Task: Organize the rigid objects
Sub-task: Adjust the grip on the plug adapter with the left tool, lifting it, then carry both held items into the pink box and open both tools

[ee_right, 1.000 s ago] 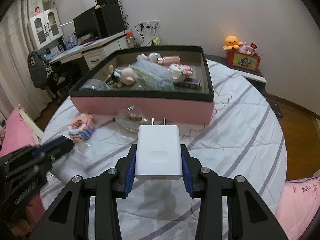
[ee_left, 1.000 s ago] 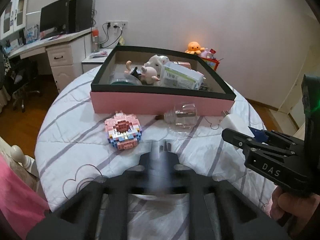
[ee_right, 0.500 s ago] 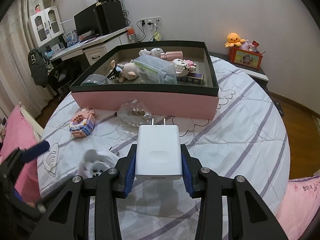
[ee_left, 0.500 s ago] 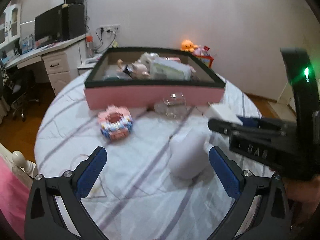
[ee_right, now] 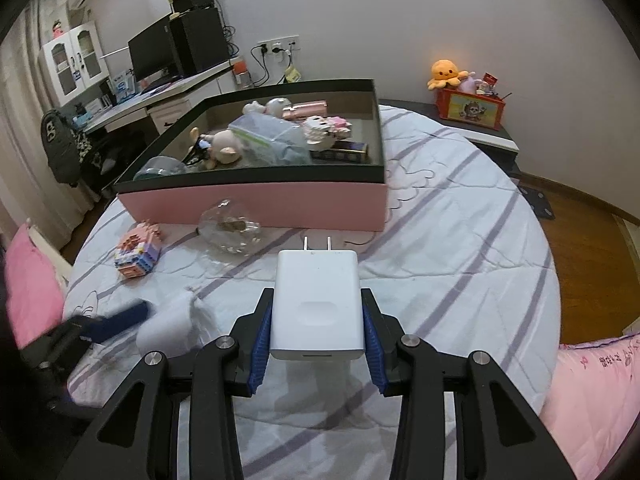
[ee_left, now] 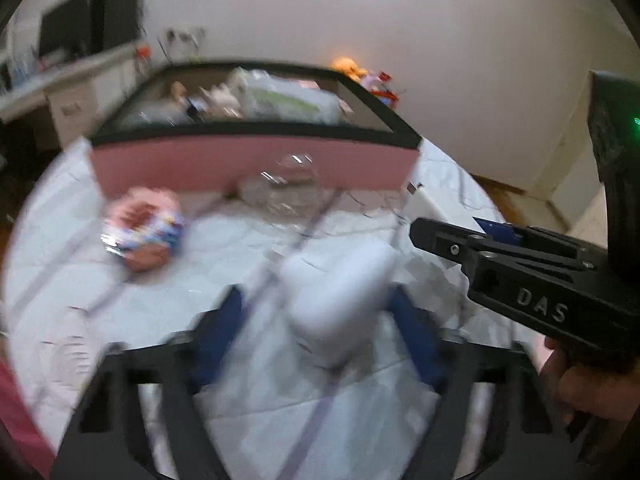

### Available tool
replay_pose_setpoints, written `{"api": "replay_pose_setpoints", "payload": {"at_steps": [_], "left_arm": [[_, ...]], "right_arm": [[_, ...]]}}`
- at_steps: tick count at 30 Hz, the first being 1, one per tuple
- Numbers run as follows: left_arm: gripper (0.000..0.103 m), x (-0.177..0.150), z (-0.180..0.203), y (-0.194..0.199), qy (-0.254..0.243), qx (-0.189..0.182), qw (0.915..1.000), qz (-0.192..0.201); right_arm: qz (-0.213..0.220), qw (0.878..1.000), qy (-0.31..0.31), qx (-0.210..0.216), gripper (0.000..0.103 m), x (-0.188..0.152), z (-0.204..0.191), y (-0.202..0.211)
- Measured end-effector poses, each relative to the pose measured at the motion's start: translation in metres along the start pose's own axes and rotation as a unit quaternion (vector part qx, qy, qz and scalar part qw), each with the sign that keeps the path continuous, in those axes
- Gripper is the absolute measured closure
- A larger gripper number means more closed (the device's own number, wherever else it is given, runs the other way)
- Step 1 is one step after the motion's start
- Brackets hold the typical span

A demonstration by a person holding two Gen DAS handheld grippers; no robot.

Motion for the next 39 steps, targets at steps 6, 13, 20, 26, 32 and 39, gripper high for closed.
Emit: {"api": "replay_pose_setpoints", "payload": {"at_steps": [6,13,20,26,32,39], "left_arm": [[0.047,0.0,0.001,0.0,0.011,0.004,0.9999,0.007],[0.047,0.008,-0.012,0.018,0.013,0.029,0.9992,0.023],[0.047,0.046,-0.027,0.048,0.001,0.05,0.9968,0.062],[0.047,0.105,-0.042,0.056,-0.01,0.07,0.9925,0.099],[0.047,0.16,-0.056,0.028,-0.009,0.085,0.991,0.104],[0.047,0.192,-0.066,-0.021,-0.011,0.101,0.9917,0.079]], "right_arm": [[0.0,1.0,-0.004,-0.001,0.062,-0.001,0.007,0.001],[0.008,1.0,0.003,0.011,0.062,0.005,0.0,0.003],[0.042,0.998,0.022,0.033,0.062,0.042,-0.011,0.016],[0.074,0.996,0.034,0.041,0.062,0.099,-0.013,0.013],[0.063,0.996,0.03,0.048,0.062,0.144,-0.008,-0.023],[0.031,0.998,0.023,0.044,0.062,0.165,0.0,-0.076]]}}
Point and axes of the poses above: each gripper's, at about its wrist camera, not at the fingertips, and y roughly against the way its jaws point, z to its right, x to its top, the point moved 1 cm from there along -y, roughly the way its jaws point, and after that the axes turned 4 degrees about y, right-handed, at the moved point
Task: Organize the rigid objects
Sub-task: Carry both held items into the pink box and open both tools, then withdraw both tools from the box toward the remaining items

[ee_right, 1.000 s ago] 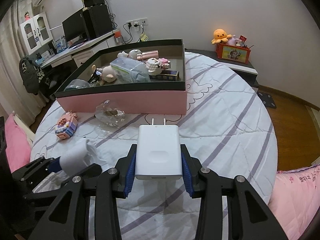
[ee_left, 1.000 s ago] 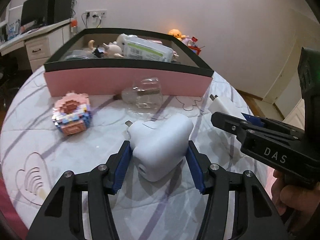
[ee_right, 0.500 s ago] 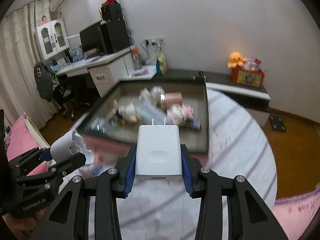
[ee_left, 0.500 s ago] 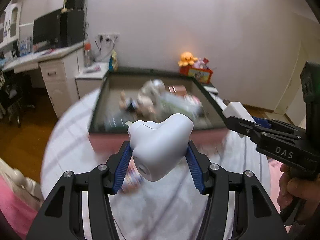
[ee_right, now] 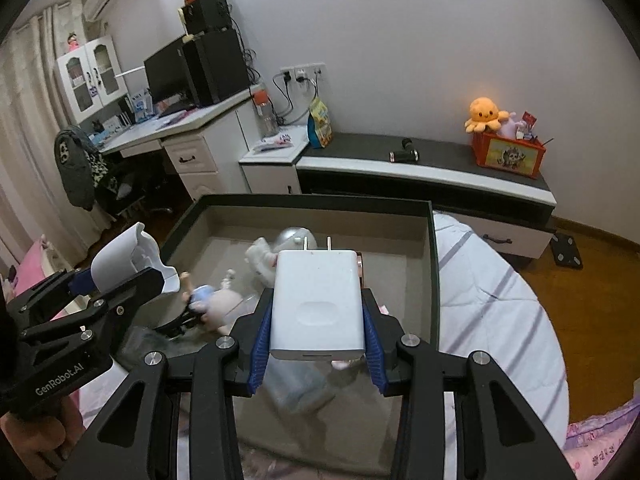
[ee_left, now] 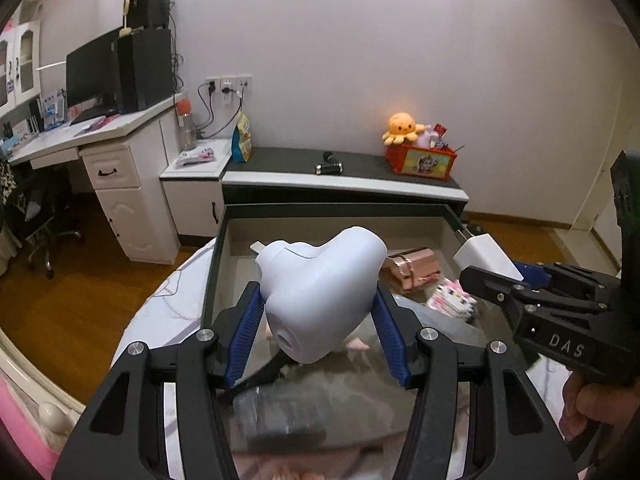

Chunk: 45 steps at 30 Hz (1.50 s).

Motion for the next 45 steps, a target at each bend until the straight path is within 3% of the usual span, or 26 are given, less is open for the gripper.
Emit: {"api": "replay_pose_setpoints", "payload": {"at_steps": [6,8,9,10,13,15,22,32,45], "left_arm": [[0.046,0.0,0.0,-0.028,-0.003,0.014,0.9995,-0.03],[0.041,-0.002,0.0,-0.027,-0.006,0.018,0.9994,-0.03],[0.032,-0.001,0.0,-0.025,-0.007,0.02,0.9995,-0.025],[0.024,-0.001,0.0,-0.022,-0.007,0.024,0.9995,-0.019],[0.006,0.0,-0.001,-0.006,-0.004,0.026,0.9996,0.004],[0.0,0.001,-0.002,0.005,-0.004,0.027,0.9995,0.017],[0.0,-0.007,0.0,0.055,-0.005,0.036,0.9982,0.049],[0.0,-0.046,0.0,0.136,0.012,0.031,0.9957,0.086],[0.0,-0.107,0.004,0.204,0.022,0.053,0.9922,0.111]], "right_arm": [[-0.02,1.0,-0.003,0.001,0.059,-0.004,0.006,-0.024],[-0.02,1.0,-0.002,0.011,0.044,-0.006,0.006,-0.024],[-0.015,1.0,-0.003,0.011,0.021,-0.008,0.007,-0.022],[-0.007,1.0,-0.004,0.008,0.016,-0.009,0.008,-0.019],[0.003,1.0,-0.019,0.013,0.016,-0.012,0.012,-0.008],[0.013,1.0,-0.027,0.01,0.016,-0.013,0.013,0.0],[0.047,0.998,-0.05,-0.003,0.015,-0.022,0.008,0.046],[0.094,0.994,-0.05,-0.032,0.015,-0.061,-0.015,0.126],[0.105,0.99,-0.043,-0.081,0.015,-0.119,-0.043,0.182]]}}
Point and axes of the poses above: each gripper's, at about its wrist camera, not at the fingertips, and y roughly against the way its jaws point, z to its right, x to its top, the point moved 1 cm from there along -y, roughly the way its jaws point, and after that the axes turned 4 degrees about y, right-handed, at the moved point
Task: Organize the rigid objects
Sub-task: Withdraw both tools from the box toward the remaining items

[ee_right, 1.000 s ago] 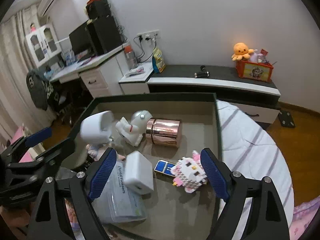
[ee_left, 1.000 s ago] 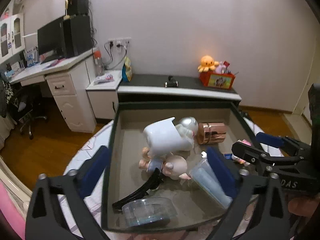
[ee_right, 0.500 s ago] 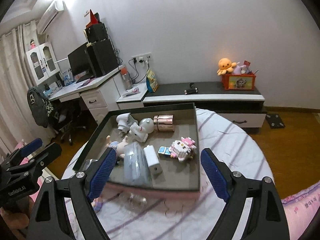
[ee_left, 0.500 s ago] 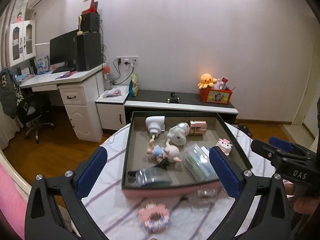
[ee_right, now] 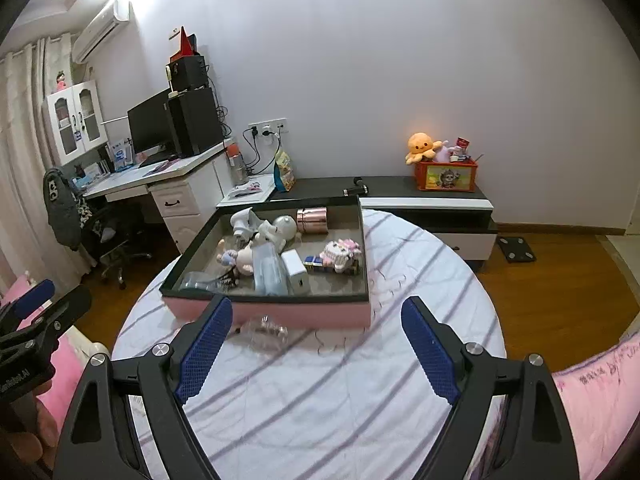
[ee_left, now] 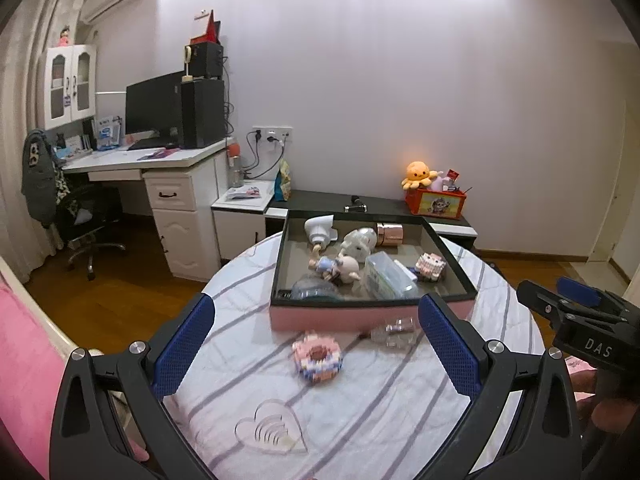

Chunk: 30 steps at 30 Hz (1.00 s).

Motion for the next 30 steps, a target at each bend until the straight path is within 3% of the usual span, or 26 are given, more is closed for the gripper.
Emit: {"api": "replay_pose_setpoints", "payload": {"at_steps": [16,30], "left_arm": [[0.0,-0.037,-0.009,0.04,0.014,0.011,0.9998,-0.01],[0.0,-0.042,-0.008,0.026,0.016,0.011,0.9994,-0.03]], "right_arm": [[0.001,1.0,0.017,0.002,0.015,-0.03,-0.017,0.036],[-0.015,1.0,0.022,0.006,0.015,-0.034,-0.019,0.025]]}}
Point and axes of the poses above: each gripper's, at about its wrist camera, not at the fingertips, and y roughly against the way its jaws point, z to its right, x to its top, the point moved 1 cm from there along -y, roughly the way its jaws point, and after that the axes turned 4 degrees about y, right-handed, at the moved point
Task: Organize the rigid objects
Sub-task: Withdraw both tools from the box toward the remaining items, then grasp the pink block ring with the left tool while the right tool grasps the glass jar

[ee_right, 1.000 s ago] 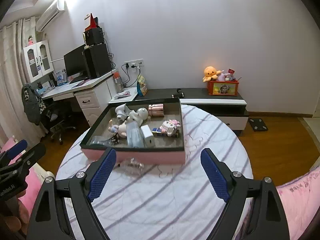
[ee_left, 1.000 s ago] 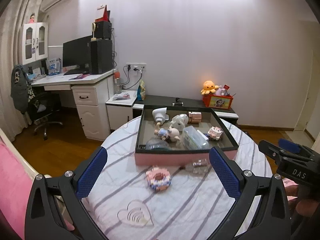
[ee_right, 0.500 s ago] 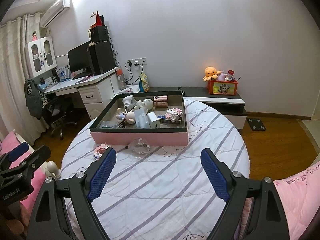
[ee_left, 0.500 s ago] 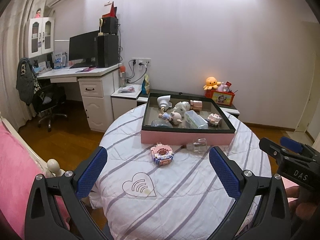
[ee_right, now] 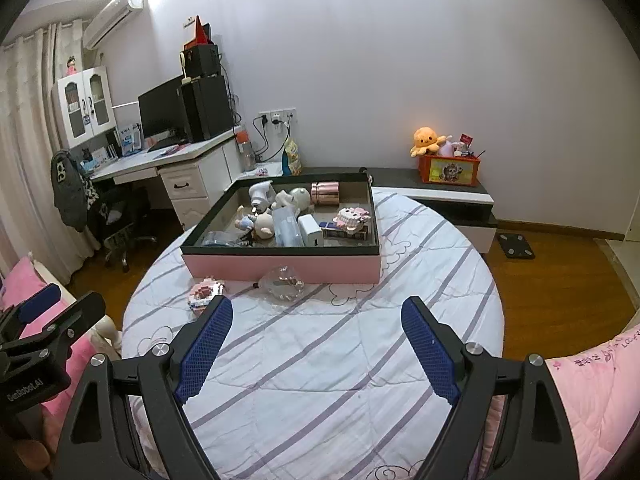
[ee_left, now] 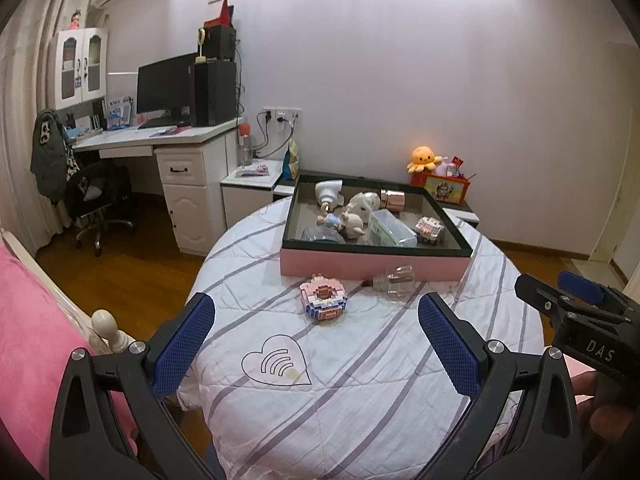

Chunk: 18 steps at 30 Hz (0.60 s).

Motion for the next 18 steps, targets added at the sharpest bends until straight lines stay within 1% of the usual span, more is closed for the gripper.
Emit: {"api": "replay_pose_setpoints", "payload": {"at_steps": [3,6,11,18], "left_arm": [[0.0,-0.004,-0.001,-0.017,0.0,0.001,0.9998,-0.019],[0.0,-0.009,-0.002,-0.043,-0.002,0.005,0.999,-0.045],[0.0,-0.015,-0.002,-0.096,-0.002,0.011,0.9961,-0.088],[0.0,-0.02,-0.003,-0.159,-0.005,0.025,0.9912,-0.13]], "right_arm": [[-0.013,1.0,0.002,0.002,0.015,-0.001,0.0,-0.014],[-0.032,0.999,0.001,0.008,0.015,-0.002,0.002,-0.035],[-0.062,0.998,-0.002,0.018,0.015,-0.004,0.001,-0.071],[-0.095,0.995,-0.011,0.025,0.015,-0.006,0.001,-0.114]]}}
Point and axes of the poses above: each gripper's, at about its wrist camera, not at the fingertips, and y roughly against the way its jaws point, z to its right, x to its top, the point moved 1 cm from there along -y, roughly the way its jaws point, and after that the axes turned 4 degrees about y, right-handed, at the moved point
